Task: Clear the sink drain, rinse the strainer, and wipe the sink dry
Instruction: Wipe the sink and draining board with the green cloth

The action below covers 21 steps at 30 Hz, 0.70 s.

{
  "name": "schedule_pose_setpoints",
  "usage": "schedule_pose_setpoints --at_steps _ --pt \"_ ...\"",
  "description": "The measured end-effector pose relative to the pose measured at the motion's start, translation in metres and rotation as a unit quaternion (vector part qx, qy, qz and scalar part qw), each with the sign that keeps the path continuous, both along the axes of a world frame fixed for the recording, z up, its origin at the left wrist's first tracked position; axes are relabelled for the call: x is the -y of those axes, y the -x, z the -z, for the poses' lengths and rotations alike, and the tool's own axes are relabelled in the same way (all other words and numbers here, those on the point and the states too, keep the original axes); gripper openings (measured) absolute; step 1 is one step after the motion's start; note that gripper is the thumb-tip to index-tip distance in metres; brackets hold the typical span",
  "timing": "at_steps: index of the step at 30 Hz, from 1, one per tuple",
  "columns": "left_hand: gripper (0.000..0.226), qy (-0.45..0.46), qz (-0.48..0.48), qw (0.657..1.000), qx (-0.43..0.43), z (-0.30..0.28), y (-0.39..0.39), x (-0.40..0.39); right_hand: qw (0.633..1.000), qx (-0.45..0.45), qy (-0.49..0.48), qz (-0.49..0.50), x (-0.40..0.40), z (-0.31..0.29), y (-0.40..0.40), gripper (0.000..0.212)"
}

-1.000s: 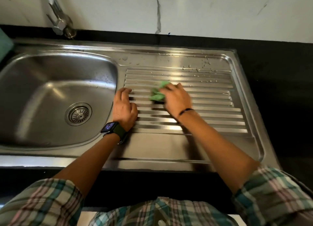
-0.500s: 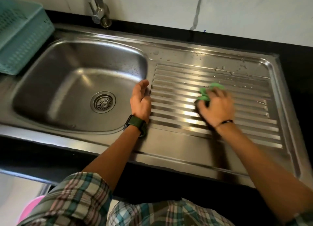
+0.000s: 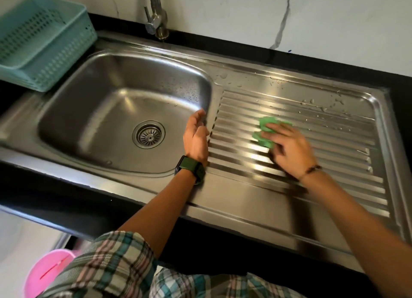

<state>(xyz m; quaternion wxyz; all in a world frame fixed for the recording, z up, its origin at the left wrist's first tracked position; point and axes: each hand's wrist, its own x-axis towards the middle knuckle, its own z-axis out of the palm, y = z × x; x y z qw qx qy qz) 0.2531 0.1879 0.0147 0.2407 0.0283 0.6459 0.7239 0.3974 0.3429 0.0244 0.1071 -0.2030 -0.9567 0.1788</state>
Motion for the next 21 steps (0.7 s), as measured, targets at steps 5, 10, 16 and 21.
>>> schedule_pose_setpoints --at_steps 5,10,16,21 --pt "0.062 -0.007 0.0 1.0 -0.005 0.002 0.001 -0.002 0.996 0.02 0.032 0.079 -0.025 -0.003 -0.063 0.045" --pt "0.057 0.007 -0.004 0.999 -0.045 0.005 0.0 -0.004 0.999 -0.029 -0.011 -0.009 0.022 0.0 0.007 0.032" --pt "0.063 0.018 -0.021 0.996 -0.082 0.007 0.0 -0.008 0.988 0.039 -0.02 -0.145 0.069 0.001 0.108 0.04" --pt "0.058 0.022 0.012 0.989 -0.145 0.011 -0.001 -0.008 0.974 0.097 -0.044 -0.198 0.042 -0.005 0.116 0.045"
